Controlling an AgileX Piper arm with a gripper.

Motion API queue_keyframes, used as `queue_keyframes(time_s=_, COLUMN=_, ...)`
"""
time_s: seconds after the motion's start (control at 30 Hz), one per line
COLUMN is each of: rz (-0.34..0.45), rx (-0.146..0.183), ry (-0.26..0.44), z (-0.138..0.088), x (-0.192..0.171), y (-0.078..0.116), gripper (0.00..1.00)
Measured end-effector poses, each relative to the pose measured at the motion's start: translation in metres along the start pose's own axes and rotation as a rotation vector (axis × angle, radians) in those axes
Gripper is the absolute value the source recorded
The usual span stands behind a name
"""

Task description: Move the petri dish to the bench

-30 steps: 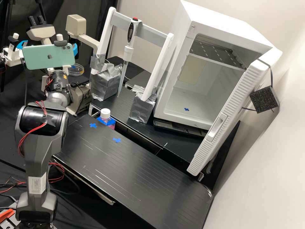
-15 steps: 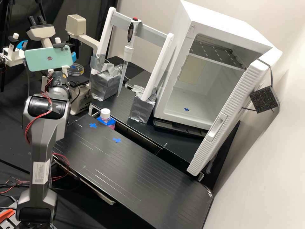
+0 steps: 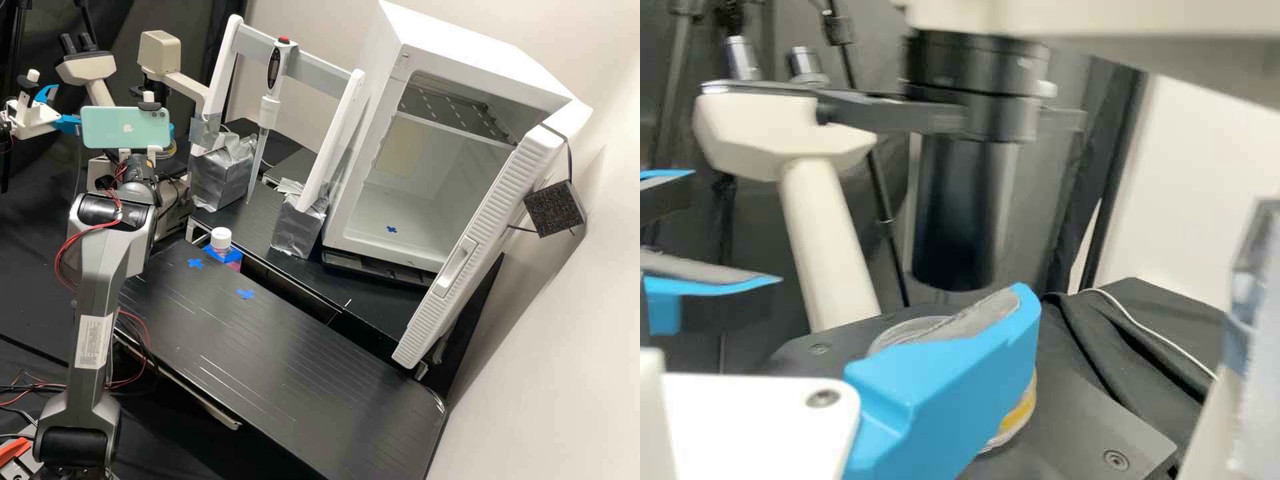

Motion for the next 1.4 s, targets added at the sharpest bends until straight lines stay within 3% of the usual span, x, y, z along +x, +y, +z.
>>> queue_keyframes(time_s=0.47, rz=-0.032, rx=0.016, ry=-0.083, z=0.025, x=0.026, y=-0.009, gripper=1.00)
queue_keyframes(time_s=0.73, rz=-0.024, rx=0.045, ry=-0.104, z=0.035, x=0.035, y=-0.016, gripper=1.00)
queue_keyframes(time_s=1.27, rz=-0.031, rx=0.045, ry=-0.130, z=0.048, x=0.038, y=-0.027, gripper=1.00)
queue_keyframes(time_s=1.3, rz=-0.028, rx=0.048, ry=-0.130, z=0.048, x=0.038, y=-0.026, gripper=0.00)
queue_keyframes(time_s=1.4, rz=-0.029, rx=0.049, ry=-0.135, z=0.049, x=0.039, y=-0.027, gripper=0.00)
